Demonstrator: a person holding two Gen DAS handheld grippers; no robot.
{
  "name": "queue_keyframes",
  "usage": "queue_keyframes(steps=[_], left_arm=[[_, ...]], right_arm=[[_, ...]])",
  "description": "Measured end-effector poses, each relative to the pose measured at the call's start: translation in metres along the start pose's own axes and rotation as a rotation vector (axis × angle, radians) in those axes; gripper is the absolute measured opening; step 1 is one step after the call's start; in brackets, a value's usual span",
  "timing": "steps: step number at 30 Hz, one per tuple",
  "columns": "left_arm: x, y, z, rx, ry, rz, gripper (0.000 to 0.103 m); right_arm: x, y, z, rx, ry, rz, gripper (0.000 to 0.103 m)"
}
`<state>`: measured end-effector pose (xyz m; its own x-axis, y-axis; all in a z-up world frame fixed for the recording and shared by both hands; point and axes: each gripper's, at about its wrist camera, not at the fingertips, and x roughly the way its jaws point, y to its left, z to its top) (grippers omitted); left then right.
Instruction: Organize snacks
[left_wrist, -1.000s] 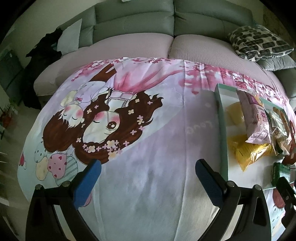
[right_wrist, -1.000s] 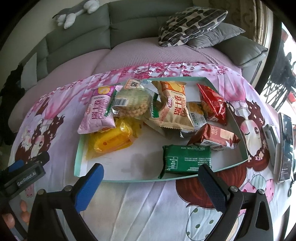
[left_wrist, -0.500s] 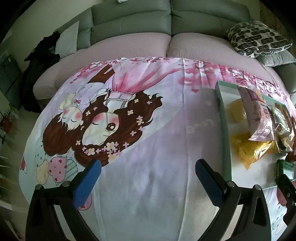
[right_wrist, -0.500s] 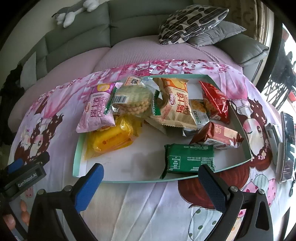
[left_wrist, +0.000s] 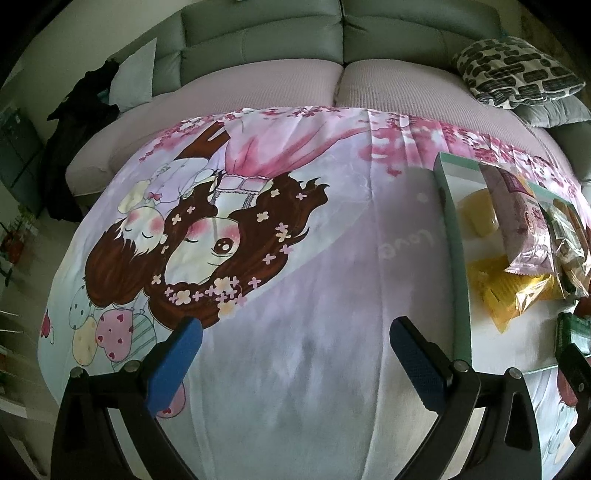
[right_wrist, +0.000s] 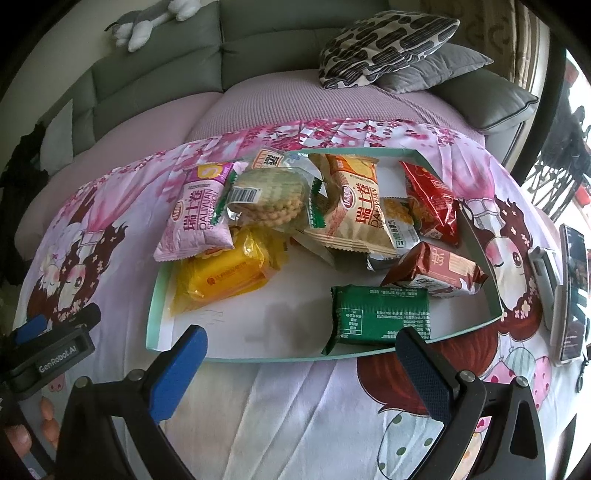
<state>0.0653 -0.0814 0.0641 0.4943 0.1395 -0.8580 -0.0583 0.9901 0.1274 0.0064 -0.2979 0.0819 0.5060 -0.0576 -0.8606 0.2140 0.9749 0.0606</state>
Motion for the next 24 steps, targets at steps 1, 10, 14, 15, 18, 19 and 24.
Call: queue_keyframes(steps=[1, 10, 14, 15, 18, 19, 24], left_arm=[[-0.0005, 0.0003, 0.0000, 0.000, 0.000, 0.001, 0.101], [-0.0015, 0.0017, -0.0010, 0.005, 0.009, 0.010, 0.101], [-0.0002, 0.0020, -0.0012, 0.005, 0.012, 0.013, 0.101], [0.0000, 0.0018, -0.0014, 0.007, 0.012, 0.015, 0.101], [-0.0002, 0.0008, -0.0014, 0.010, 0.011, 0.016, 0.101], [-0.0001, 0.0005, -0.0015, 0.011, 0.010, 0.016, 0.101], [0.0007, -0.0004, -0.0017, 0.015, 0.012, 0.018, 0.101]], right_arm=[[-0.0004, 0.0000, 0.0000, -0.001, -0.001, 0.000, 0.103], [-0.0010, 0.0010, -0.0001, -0.006, 0.002, 0.003, 0.103], [-0.0008, 0.0016, -0.0005, -0.004, 0.003, 0.003, 0.103], [-0.0007, 0.0019, -0.0007, -0.003, 0.004, 0.003, 0.103], [0.0001, 0.0019, -0.0006, -0.004, 0.006, 0.003, 0.103], [-0.0001, 0.0024, -0.0006, -0.004, 0.006, 0.004, 0.103], [0.0013, 0.0010, -0.0005, -0.005, 0.008, 0.007, 0.103]])
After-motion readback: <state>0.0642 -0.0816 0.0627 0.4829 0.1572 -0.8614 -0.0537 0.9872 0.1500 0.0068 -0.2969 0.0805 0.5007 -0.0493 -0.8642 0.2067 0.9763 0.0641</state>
